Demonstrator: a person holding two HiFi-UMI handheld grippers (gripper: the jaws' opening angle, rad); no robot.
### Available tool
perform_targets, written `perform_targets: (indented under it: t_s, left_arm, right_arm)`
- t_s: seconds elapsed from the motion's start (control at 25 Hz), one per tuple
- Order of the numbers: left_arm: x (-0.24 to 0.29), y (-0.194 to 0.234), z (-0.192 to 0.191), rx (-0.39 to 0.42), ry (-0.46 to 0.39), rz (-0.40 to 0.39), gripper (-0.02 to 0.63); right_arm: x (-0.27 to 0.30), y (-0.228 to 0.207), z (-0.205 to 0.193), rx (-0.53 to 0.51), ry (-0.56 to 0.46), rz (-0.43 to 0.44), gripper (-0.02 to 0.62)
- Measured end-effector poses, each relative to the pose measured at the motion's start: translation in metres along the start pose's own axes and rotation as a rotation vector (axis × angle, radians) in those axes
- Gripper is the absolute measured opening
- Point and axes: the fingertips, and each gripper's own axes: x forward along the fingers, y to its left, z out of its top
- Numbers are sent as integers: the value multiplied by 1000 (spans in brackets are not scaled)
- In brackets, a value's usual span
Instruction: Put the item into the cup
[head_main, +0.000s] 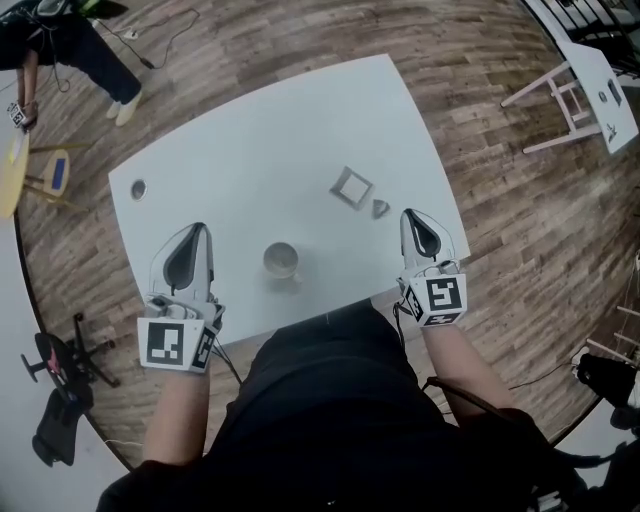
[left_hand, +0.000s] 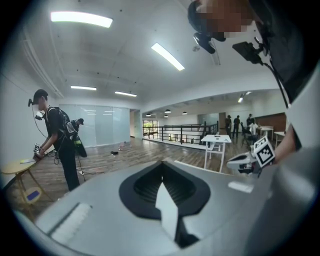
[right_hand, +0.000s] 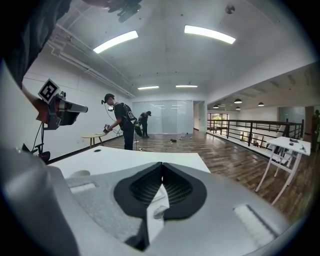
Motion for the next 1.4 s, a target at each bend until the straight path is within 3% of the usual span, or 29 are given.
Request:
perform_targets:
  t_s: [0.24, 0.36, 0.72, 1.4]
  left_arm:
    - [5, 1, -6, -10, 25, -11, -2]
    - [8, 1, -10, -13, 41, -9, -2]
    - [8, 2, -24, -19, 99, -5, -2]
    - [5, 8, -29, -83, 137, 25, -2]
  right_arm:
    - [8, 6, -19, 11, 56, 10, 5]
    - [13, 6, -29, 19, 81, 20, 51]
    - [25, 7, -56, 19, 153, 19, 106]
    - [36, 4, -76, 13, 206, 38, 127]
